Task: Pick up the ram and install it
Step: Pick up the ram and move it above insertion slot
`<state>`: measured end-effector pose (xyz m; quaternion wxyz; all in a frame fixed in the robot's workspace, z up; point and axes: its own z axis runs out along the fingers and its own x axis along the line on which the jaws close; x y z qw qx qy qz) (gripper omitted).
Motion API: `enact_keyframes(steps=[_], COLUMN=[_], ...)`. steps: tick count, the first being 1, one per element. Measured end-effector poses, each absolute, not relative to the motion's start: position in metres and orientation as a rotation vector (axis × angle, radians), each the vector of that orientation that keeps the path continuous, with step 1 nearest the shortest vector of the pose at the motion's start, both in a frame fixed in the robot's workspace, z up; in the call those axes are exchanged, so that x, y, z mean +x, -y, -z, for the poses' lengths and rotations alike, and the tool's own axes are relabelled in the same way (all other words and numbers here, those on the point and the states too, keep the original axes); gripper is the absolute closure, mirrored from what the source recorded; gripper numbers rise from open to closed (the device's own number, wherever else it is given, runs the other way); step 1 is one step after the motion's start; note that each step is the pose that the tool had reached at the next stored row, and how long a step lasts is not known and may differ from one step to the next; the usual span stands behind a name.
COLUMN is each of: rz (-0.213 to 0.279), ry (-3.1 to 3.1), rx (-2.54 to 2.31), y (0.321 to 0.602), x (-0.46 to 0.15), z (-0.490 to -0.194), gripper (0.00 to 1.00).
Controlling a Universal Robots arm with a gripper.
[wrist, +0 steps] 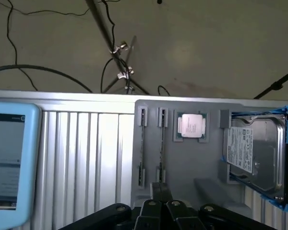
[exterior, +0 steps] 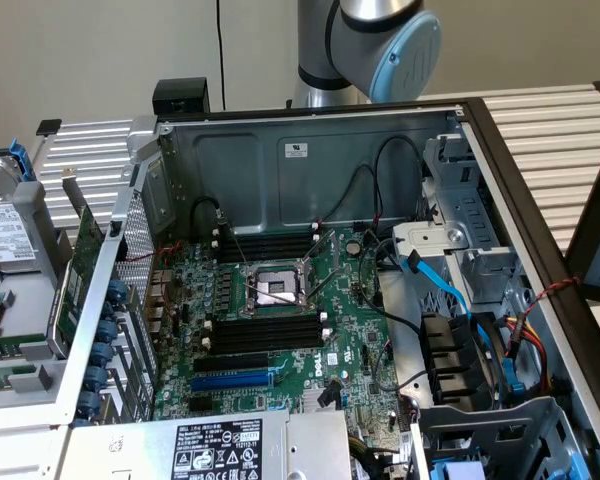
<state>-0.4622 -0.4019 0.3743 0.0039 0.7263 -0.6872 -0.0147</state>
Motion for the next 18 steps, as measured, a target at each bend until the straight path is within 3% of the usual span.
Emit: enact_keyframes(steps=[8, 11, 14, 16, 18], rz=[0.043, 0.043, 0.043, 0.043, 0.043], ry=[2.116, 2.113, 2.111, 2.11, 2.11], rx=[2.311, 2.313, 2.315, 2.315, 2.315], y=[0.402, 0.402, 0.402, 0.402, 0.402], x=[-0.459, -0.458, -0.458, -0.458, -0.458], z=[-0.369, -0.365, -0.36, -0.357, -0.353], gripper=[0.89, 0.7, 0.64, 0.52, 0.52])
